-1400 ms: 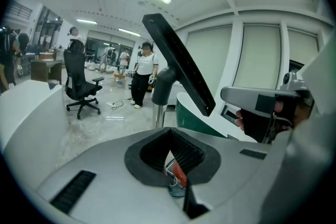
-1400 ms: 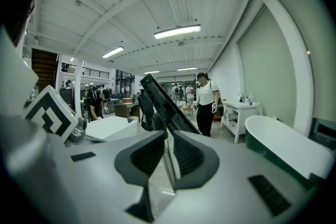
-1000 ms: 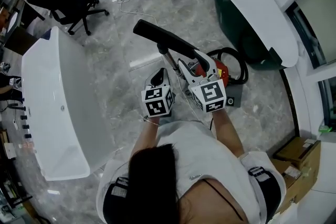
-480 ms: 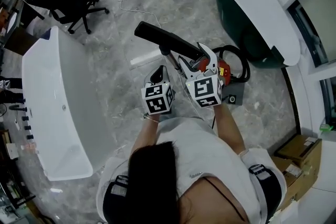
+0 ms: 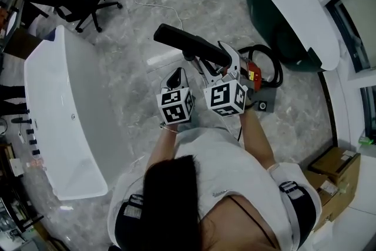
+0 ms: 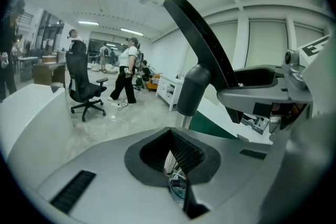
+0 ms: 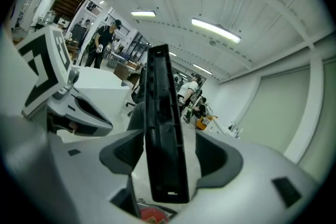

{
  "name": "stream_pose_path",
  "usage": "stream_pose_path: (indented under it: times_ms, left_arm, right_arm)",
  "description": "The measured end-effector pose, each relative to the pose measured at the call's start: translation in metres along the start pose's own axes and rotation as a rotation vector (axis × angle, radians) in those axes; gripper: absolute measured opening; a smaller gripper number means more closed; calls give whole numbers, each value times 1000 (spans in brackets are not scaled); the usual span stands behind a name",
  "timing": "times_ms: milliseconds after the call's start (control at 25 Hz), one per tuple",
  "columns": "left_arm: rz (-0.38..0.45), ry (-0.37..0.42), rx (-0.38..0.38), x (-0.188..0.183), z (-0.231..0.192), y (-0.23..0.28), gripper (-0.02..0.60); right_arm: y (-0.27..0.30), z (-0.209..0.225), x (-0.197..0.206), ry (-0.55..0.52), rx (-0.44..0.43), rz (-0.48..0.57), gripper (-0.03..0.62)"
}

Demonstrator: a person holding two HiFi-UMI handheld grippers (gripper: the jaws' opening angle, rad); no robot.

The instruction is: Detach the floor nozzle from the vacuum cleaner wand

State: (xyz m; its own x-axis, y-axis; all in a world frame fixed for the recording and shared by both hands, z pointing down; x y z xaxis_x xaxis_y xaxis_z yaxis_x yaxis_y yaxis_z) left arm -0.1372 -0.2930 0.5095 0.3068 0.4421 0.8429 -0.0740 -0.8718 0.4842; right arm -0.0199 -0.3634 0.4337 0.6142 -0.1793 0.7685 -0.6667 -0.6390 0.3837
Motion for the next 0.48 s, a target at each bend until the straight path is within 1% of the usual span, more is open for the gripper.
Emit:
stream_pose_path:
  times_ms: [240,480]
  left_arm:
    - [8,4,2,-4,-2,7,3]
    - [6,-2,1,-2,-5,9,3]
  right_arm:
    - [12,0,2,-80,17,-36,299]
    - [22,-3,3,-125,21,-75,299]
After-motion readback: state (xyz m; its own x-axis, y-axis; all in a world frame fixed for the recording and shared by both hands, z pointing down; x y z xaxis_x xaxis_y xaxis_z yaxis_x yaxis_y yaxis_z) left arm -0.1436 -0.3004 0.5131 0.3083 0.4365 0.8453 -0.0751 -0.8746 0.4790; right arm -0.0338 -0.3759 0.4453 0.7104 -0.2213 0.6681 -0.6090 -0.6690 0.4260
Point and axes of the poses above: the fingertips, and each gripper's own axes: y forward along the fingers, z to its right, x out of its underside, the point moved 7 cm from there along -y, backward along the fingers, and after that the axes turned 2 degrees about -x, right-handed, at the moved point
